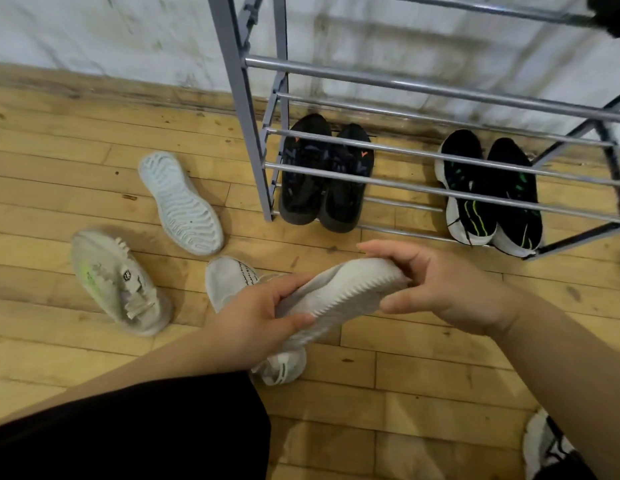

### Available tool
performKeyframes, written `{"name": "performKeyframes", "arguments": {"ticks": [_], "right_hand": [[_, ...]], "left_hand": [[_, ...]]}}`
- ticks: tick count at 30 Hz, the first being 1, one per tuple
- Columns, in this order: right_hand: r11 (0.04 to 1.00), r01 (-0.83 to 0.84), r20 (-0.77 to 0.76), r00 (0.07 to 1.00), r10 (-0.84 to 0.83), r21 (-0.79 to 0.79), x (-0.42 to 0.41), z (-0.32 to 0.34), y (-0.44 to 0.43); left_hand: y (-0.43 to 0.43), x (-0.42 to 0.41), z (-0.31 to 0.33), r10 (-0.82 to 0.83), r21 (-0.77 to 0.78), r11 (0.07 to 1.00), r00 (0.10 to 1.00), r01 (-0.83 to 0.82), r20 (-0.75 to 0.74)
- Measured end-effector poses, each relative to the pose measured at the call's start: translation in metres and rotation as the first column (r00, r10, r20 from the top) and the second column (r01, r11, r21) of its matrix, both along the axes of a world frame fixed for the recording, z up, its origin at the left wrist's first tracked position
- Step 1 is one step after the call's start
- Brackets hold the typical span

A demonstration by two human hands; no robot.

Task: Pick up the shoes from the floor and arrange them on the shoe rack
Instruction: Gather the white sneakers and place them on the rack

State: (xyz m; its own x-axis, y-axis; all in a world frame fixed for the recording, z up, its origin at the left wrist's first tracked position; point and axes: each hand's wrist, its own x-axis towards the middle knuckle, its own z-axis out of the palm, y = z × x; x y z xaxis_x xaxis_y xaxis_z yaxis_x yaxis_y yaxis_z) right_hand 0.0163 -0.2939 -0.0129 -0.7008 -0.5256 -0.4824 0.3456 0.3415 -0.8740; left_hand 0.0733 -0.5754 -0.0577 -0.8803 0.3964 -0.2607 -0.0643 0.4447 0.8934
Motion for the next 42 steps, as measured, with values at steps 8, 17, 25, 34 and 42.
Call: {"name": "performKeyframes", "arguments": {"ticks": [8, 17, 25, 34, 42], "right_hand": [[0.983, 0.071, 0.065, 0.994, -0.083, 0.168, 0.017, -0.023, -0.035], [0.975, 0.117, -0.206, 0.975, -0.078, 0.187, 0.017, -0.034, -0.06], [0.983, -0.005, -0.048, 0.999, 0.014, 0.181, 0.006, -0.053, -0.095], [0.893, 0.423, 0.154, 0.882, -0.445, 0.153, -0.021, -0.091, -0.129], [0.702, 0.656, -0.135, 0.75, -0.648, 0.278, -0.042, -0.114, -0.065]], "left_hand": [[-0.023, 0.0, -0.011, -0.167, -0.388, 0.913, 0.758, -0.122, -0.63], [-0.057, -0.002, -0.023, -0.053, -0.51, 0.856, 0.965, -0.088, -0.256], [-0.085, 0.008, -0.04, -0.019, -0.55, 0.832, 0.987, -0.071, -0.157], [-0.108, -0.033, -0.039, 0.099, -0.46, 0.886, 0.993, -0.062, 0.057], [-0.132, -0.111, -0.075, 0.112, -0.824, 0.566, 0.988, 0.026, 0.108]]}}
